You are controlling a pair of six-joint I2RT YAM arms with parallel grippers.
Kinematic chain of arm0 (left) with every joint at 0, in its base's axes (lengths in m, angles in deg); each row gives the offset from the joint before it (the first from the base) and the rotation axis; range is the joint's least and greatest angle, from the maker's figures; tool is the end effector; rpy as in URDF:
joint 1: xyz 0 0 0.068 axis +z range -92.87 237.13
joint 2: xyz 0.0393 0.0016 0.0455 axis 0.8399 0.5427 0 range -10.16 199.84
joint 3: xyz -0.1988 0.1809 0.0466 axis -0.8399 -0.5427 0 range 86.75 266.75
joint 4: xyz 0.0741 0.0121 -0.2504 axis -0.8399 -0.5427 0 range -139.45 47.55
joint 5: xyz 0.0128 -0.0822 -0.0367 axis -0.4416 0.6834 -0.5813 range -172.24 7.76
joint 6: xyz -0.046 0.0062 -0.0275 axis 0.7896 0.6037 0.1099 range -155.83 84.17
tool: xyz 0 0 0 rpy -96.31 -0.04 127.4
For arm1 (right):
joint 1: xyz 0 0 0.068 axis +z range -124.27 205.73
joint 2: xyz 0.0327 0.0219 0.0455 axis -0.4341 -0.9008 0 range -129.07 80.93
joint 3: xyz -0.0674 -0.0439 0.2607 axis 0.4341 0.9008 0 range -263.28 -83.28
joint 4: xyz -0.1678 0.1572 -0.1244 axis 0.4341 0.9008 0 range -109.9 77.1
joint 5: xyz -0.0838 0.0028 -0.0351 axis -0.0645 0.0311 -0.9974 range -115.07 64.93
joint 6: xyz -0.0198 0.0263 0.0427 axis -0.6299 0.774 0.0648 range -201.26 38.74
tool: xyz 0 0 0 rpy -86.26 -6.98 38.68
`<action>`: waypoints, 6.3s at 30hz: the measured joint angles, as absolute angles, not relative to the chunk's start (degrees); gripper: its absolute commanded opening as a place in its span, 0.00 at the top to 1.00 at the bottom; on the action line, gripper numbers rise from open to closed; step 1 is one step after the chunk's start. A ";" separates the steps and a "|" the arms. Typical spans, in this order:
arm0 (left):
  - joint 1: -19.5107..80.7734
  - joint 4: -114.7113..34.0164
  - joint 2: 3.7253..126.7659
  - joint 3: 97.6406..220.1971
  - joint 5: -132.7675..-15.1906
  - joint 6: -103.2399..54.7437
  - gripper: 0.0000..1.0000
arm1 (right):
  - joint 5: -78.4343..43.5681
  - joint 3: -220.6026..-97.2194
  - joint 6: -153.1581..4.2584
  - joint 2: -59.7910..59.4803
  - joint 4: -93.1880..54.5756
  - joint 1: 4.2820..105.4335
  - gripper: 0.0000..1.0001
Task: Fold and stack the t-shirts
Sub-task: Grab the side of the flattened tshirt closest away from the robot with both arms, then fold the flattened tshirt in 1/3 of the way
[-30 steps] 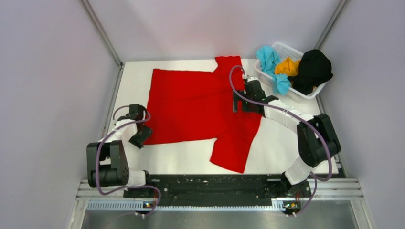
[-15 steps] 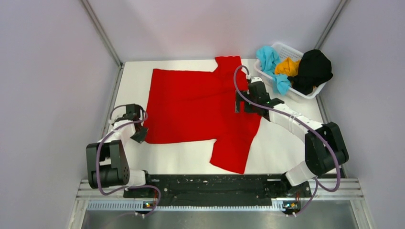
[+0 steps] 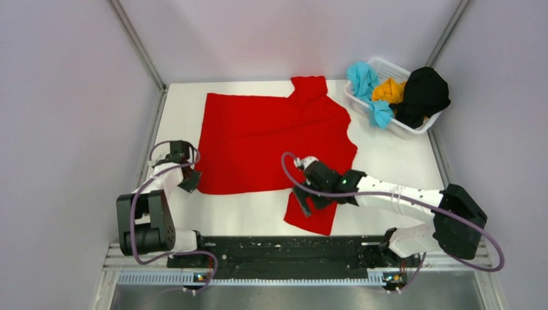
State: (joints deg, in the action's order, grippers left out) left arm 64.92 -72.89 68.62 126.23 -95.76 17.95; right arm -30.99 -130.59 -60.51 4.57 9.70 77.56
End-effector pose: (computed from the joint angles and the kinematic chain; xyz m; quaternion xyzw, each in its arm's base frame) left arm 0.2305 0.0400 0.1617 -0.5181 0.8292 0.0384 0.2060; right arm 0.1622 0.2005 0.2101 -0.2442 0.9301 0.1197 0.2469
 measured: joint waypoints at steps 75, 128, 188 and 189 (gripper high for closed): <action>64.84 -86.24 80.93 153.16 -91.37 18.15 1.00 | -42.92 -156.97 -66.26 -9.92 14.51 57.67 1.00; 62.43 -87.95 75.03 151.19 -86.64 9.01 0.01 | -21.57 -169.43 -51.11 -40.15 -15.13 54.18 0.01; 62.19 -86.61 73.15 148.57 -84.44 6.91 0.01 | -23.03 -168.70 -40.25 -41.77 -41.14 55.69 0.01; 61.99 -86.59 73.28 148.86 -84.17 6.78 0.01 | -23.86 -167.15 -41.76 -40.28 -38.91 55.69 0.01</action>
State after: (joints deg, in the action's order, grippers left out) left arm 61.99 -86.59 73.28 148.86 -84.17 6.78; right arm -23.86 -167.15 -41.76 -40.28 -38.91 55.69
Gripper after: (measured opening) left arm 0.986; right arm 0.987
